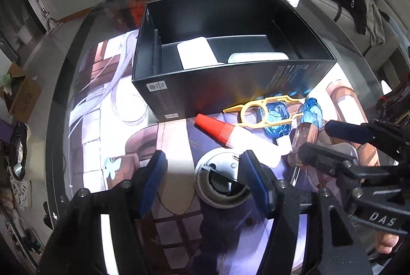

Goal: Organize rigid objects
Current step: 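Grasp the white round lid with the left tool while the right tool grasps the screwdriver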

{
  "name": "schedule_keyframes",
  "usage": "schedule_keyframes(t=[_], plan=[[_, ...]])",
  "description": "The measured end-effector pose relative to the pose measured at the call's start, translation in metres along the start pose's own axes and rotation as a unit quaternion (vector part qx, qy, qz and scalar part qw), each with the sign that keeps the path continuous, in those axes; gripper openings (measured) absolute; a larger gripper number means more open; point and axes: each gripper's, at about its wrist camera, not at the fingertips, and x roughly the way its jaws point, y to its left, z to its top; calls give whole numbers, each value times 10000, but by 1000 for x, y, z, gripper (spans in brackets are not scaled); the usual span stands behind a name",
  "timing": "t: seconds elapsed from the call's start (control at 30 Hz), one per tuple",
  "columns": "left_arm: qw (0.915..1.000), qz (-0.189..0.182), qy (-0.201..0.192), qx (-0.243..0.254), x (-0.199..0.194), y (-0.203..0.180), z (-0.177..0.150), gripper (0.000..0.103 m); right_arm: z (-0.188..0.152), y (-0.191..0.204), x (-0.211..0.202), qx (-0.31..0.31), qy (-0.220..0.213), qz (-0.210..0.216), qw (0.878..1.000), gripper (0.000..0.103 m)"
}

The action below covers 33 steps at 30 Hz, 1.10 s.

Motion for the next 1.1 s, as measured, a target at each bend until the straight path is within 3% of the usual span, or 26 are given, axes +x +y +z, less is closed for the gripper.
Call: schedule_keyframes(t=[0.1, 0.3, 0.47, 0.6, 0.67, 0.7, 0.77, 0.87, 0.9, 0.97, 1.1], plan=[[9999, 87, -45, 31, -2, 0, -1, 64, -3, 5, 6, -77, 29, 1, 10000, 57], [9995, -291, -108, -8, -11, 5, -2, 72, -2, -3, 13, -98, 164, 10, 9998, 54], [9987, -345, -231, 299, -18, -11, -6, 76, -6, -8, 11, -355, 126, -261, 9989, 35], [9988, -251, 25, 411, -1, -19, -7, 75, -10, -12, 10, -405, 68, -439, 9982, 34], [9987, -280, 149, 397, 5, -20, -8, 67, -10, -15, 8, -355, 40, -395, 9986, 36], [9987, -259, 218, 391, 9, -20, -8, 48, -8, -16, 7, -319, 16, -382, 9988, 37], [9988, -256, 221, 354, 10, -19, -7, 48, -6, -18, 7, -283, -64, -373, 9989, 47], [9990, -224, 213, 316, 10, -16, -7, 48, -1, -21, 6, -272, -139, -389, 9988, 48], [9991, -212, 210, 297, 10, -15, -7, 48, 0, -20, 7, -290, -121, -389, 9987, 46], [9992, -214, 211, 254, 10, -13, -7, 48, 1, -17, 9, -409, -47, -358, 9985, 29], [9993, -197, 202, 235, 9, -13, -8, 48, -1, -8, 12, -614, -6, -426, 9972, 25]])
